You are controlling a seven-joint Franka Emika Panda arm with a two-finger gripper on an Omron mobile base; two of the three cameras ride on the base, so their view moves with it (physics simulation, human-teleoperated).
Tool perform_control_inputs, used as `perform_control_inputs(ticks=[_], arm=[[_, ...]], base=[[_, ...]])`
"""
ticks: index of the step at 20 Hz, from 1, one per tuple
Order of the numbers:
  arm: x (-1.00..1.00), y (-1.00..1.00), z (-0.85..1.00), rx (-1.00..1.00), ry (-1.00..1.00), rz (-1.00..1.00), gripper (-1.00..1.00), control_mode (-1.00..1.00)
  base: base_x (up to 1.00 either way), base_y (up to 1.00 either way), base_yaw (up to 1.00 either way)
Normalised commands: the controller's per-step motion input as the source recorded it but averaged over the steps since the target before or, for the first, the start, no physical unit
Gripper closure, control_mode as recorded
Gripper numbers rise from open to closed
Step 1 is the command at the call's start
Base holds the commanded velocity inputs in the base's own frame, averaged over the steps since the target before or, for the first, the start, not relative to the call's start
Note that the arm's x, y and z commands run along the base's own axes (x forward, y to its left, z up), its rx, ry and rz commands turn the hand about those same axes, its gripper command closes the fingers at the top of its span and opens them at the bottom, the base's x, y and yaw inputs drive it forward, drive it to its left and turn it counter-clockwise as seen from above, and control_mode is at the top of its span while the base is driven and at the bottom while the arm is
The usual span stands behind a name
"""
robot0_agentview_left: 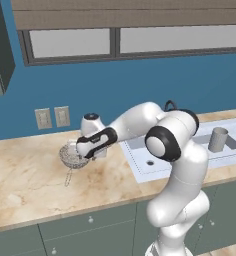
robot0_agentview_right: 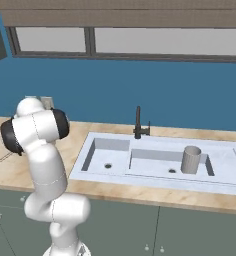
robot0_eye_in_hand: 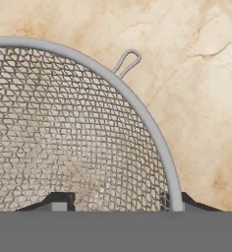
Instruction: Place the strainer in the left basin and the glass cup in the right basin of the sink.
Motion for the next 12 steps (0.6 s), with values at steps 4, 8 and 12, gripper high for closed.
perform_control_inputs(ticks=[4,8,12], arm=[[0.0,0.0,0.0,0.0,0.0,0.0,1.0,-1.0],[-0.07,-0.18,0.13,0.0,0.01,0.0,1.0,-1.0],[-0.01,-0.59,0.3,0.0,0.08,0.0,1.0,-1.0]], base=[[0.0,0.0,0.0],[0.0,0.0,0.0],[0.0,0.0,0.0]])
